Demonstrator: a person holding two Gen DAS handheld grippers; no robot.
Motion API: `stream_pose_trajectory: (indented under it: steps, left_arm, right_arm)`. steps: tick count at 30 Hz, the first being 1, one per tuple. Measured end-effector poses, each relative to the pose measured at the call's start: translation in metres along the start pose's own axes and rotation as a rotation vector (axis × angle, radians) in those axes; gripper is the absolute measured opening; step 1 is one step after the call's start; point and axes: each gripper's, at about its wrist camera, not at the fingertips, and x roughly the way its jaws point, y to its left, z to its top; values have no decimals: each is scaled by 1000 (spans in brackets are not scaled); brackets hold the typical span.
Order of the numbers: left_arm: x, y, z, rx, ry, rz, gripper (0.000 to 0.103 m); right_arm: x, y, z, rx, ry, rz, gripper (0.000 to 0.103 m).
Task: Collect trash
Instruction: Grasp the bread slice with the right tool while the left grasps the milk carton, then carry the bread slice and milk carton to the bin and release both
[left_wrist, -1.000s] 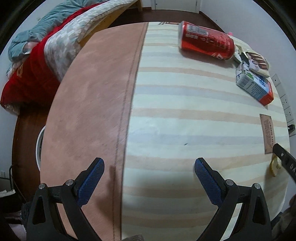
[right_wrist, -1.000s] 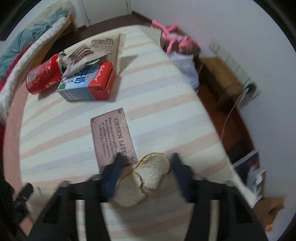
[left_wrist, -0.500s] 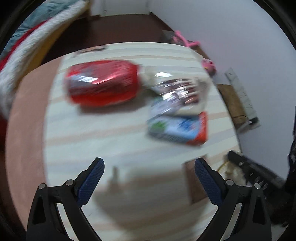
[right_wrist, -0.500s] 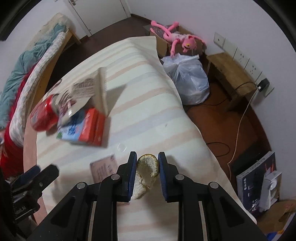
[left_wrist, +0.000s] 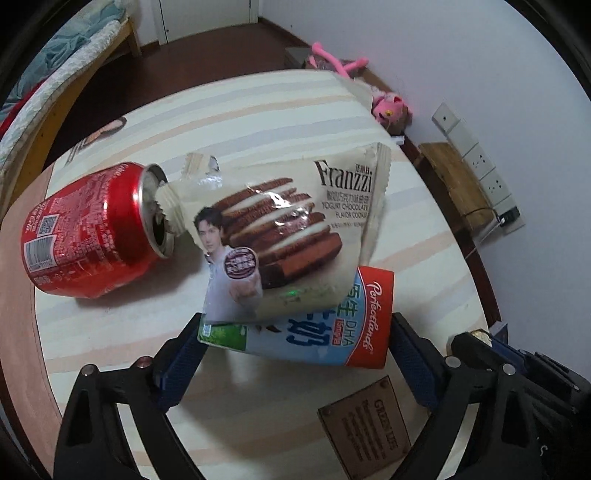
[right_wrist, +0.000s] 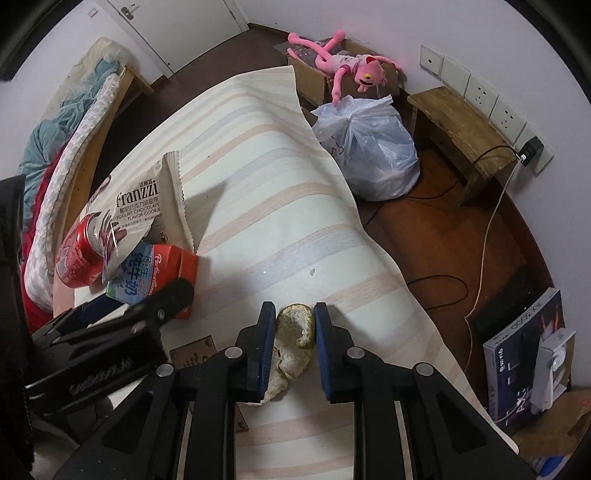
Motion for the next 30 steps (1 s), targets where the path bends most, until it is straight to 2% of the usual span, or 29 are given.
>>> stream_pose_trajectory:
  steps: [7,16,21,30]
  left_arm:
    - [-29,21,-23,-32,-73,36,93]
    - [-119,82,-82,-160,-216,147,94]
    - [-170,116,-115,-225,-281,177,94]
    - [-276,199,-178,-320,-405,253,94]
  right_arm:
    - [-12,5,-9,-18,-17,2,21]
    - [-55,42,-33,-122,-61,60,21]
    - [-90,87,-57,-217,-94,115,21]
    - [-142,207,-117,-390,-119,252,21]
